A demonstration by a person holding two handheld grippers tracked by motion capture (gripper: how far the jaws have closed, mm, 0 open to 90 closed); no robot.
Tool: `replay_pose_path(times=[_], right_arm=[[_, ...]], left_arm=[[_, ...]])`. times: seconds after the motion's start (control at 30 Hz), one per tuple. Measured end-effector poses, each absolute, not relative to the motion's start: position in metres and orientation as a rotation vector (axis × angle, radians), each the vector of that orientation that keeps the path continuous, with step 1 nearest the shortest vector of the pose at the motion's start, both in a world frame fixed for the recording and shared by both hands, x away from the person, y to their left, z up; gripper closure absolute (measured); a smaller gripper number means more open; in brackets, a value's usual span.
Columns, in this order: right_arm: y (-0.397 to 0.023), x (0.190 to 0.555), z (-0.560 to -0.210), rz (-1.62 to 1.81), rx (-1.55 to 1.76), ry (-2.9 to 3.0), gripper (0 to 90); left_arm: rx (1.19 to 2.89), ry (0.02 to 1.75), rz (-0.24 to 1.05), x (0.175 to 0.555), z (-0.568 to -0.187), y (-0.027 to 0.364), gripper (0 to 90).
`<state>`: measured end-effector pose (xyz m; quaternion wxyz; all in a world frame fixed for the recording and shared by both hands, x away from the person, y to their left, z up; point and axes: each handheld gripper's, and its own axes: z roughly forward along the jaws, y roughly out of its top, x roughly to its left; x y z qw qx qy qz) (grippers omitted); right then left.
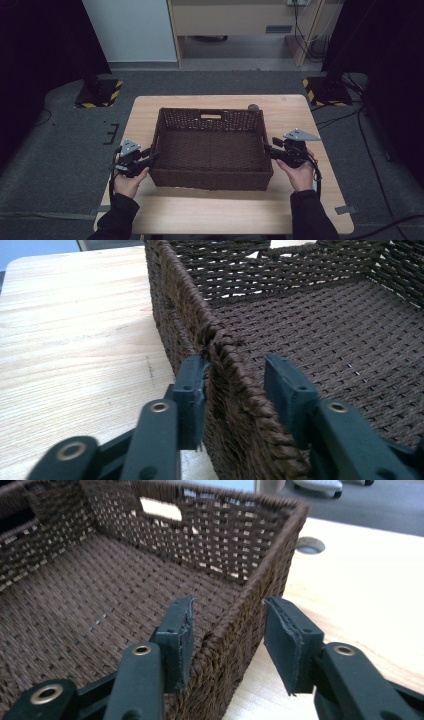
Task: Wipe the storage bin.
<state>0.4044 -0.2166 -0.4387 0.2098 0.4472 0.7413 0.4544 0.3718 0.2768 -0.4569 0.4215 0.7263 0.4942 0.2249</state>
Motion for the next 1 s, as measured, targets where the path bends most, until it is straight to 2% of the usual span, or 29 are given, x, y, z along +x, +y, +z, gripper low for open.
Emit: replay_pose_path(times=[0.07,0.2,0.27,0.33,0.37,0.47,0.5,0.57,0.6,0.67,0.73,0.9,1.0], right_arm=[[-0.214,0.406,-0.442,1.240,1.243,2.080,57.1],[-0.211,0.403,-0.442,1.246,1.235,2.110,66.9],[-0.210,0.402,-0.442,1.237,1.236,2.107,67.4],[-0.211,0.400,-0.441,1.232,1.234,2.107,69.5],[-0.211,0.396,-0.439,1.237,1.232,2.113,72.3],[-0.213,0.392,-0.439,1.254,1.245,2.104,72.0],[-0.215,0.389,-0.438,1.261,1.247,2.116,71.1],[-0.214,0.388,-0.438,1.261,1.253,2.117,70.2],[-0.213,0.388,-0.434,1.220,1.238,2.108,64.2],[-0.213,0.389,-0.434,1.216,1.236,2.098,63.3],[-0.211,0.397,-0.435,1.227,1.245,2.062,58.7],[-0.208,0.406,-0.441,1.211,1.262,2.059,57.1],[-0.205,0.407,-0.445,1.219,1.275,2.078,60.9]], left_arm=[[1.806,1.236,0.566,0.371,-0.457,0.277,55.8],[1.789,1.217,0.569,0.367,-0.454,0.276,52.0],[1.799,1.204,0.577,0.364,-0.453,0.274,52.0],[1.808,1.201,0.595,0.361,-0.452,0.274,54.6],[1.808,1.204,0.594,0.360,-0.452,0.274,58.7],[1.812,1.221,0.580,0.360,-0.453,0.276,61.6],[1.816,1.226,0.566,0.361,-0.454,0.275,66.3],[1.827,1.233,0.573,0.361,-0.455,0.274,68.3],[1.837,1.236,0.581,0.362,-0.454,0.273,70.8],[1.848,1.242,0.583,0.364,-0.453,0.272,71.3],[1.844,1.249,0.588,0.366,-0.453,0.272,73.1],[1.821,1.258,0.586,0.372,-0.455,0.275,73.7],[1.814,1.246,0.583,0.370,-0.453,0.276,70.7]])
